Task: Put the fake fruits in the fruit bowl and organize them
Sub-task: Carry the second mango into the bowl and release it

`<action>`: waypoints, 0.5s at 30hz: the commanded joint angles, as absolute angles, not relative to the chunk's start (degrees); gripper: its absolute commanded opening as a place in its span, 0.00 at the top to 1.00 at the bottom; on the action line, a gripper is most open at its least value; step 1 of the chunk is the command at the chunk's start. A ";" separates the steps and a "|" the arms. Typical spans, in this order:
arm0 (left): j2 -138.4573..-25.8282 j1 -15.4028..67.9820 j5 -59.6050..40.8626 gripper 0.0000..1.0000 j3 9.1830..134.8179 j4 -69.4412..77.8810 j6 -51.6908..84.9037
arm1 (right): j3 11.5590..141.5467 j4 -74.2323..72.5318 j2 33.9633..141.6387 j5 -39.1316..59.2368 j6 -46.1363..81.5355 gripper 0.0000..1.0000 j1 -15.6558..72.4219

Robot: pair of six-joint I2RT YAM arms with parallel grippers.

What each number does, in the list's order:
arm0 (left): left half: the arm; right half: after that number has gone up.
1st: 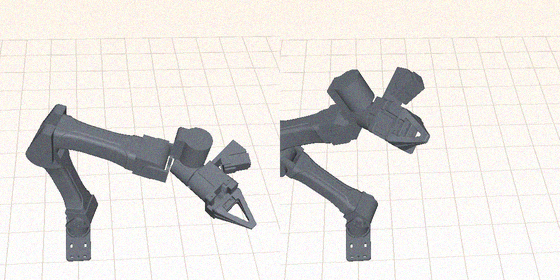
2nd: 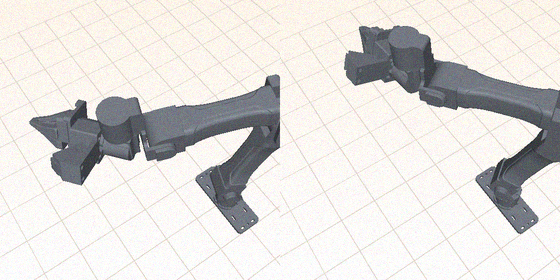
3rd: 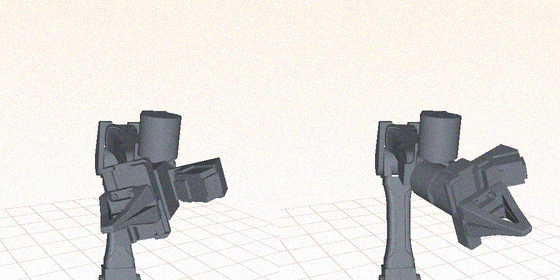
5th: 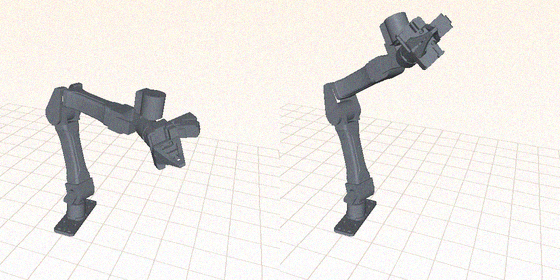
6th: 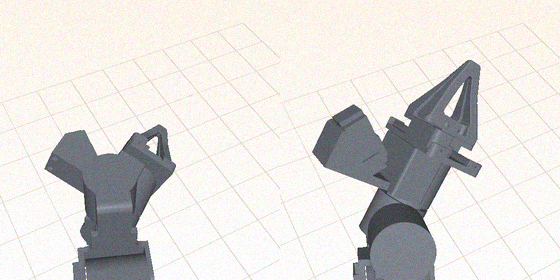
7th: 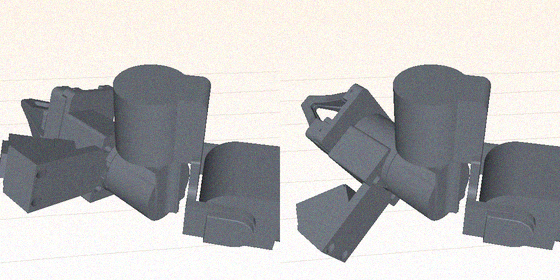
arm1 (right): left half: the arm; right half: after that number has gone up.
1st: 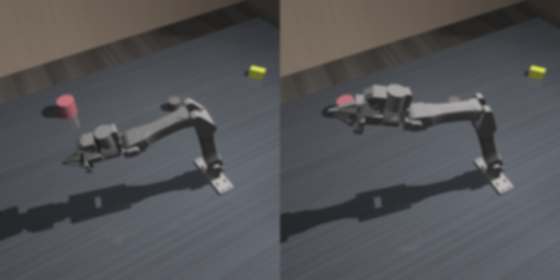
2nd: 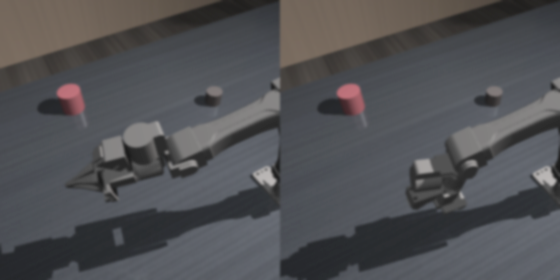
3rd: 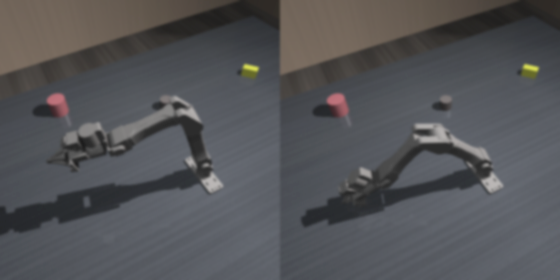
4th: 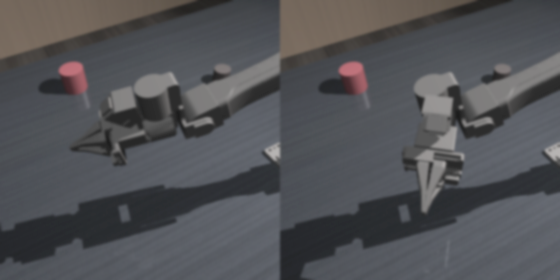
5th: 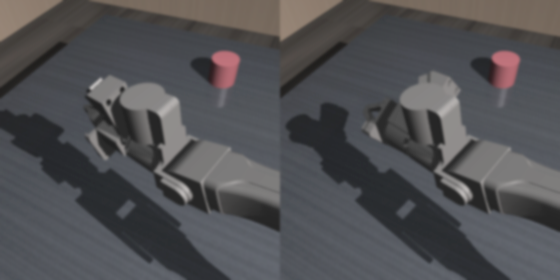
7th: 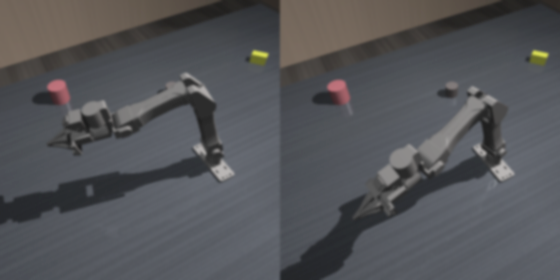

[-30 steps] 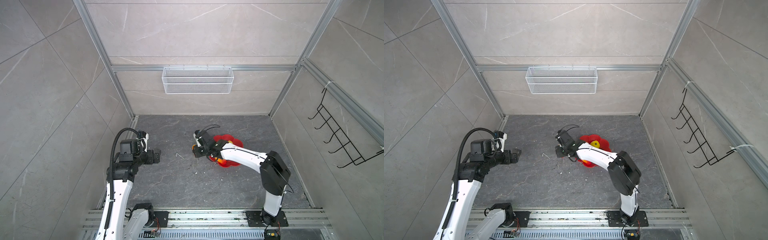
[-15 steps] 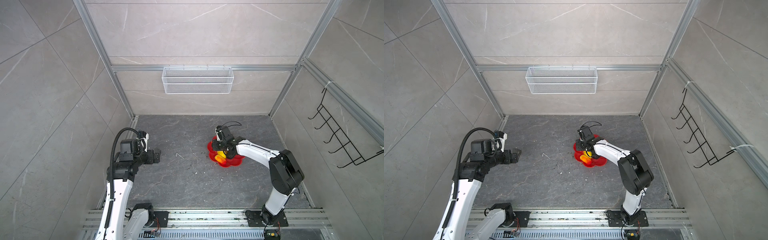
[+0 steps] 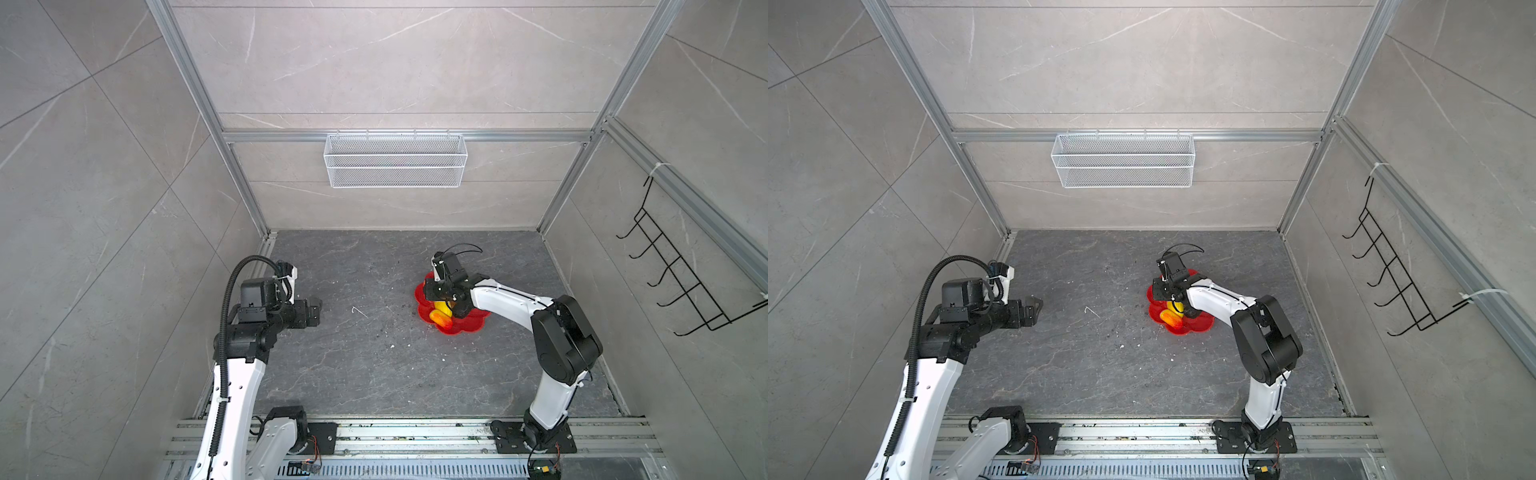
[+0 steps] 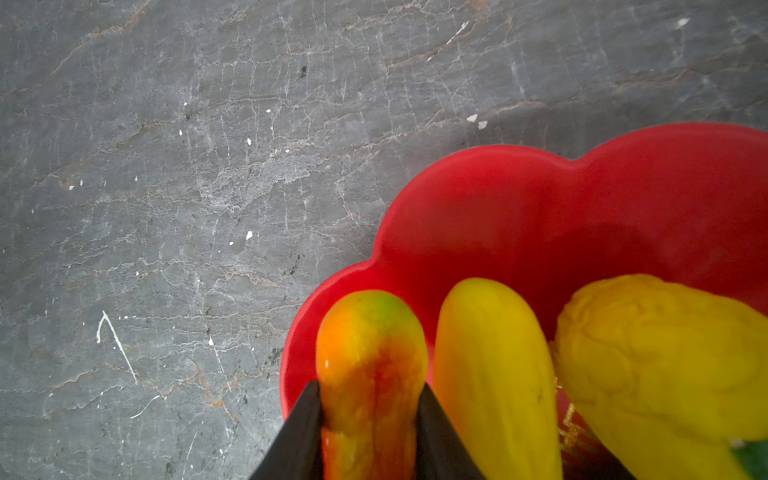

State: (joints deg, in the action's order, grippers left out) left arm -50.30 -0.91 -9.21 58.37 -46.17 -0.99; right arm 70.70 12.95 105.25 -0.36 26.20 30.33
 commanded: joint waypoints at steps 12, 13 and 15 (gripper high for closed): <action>-50.63 -1.12 -9.93 0.00 58.44 -44.62 -0.91 | 71.79 15.55 103.07 -1.16 24.39 0.40 30.24; -50.70 -1.07 -9.93 0.00 58.36 -44.63 -0.87 | 72.03 16.30 101.89 -1.62 23.76 0.37 30.23; -50.81 -1.09 -9.86 0.00 58.34 -44.49 -0.96 | 71.77 17.13 98.71 -2.88 21.88 0.30 30.23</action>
State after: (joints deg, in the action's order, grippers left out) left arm -50.52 -0.91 -9.21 58.37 -46.17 -0.99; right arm 70.70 14.76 104.47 -0.91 24.40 30.35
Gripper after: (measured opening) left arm 0.999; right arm 0.687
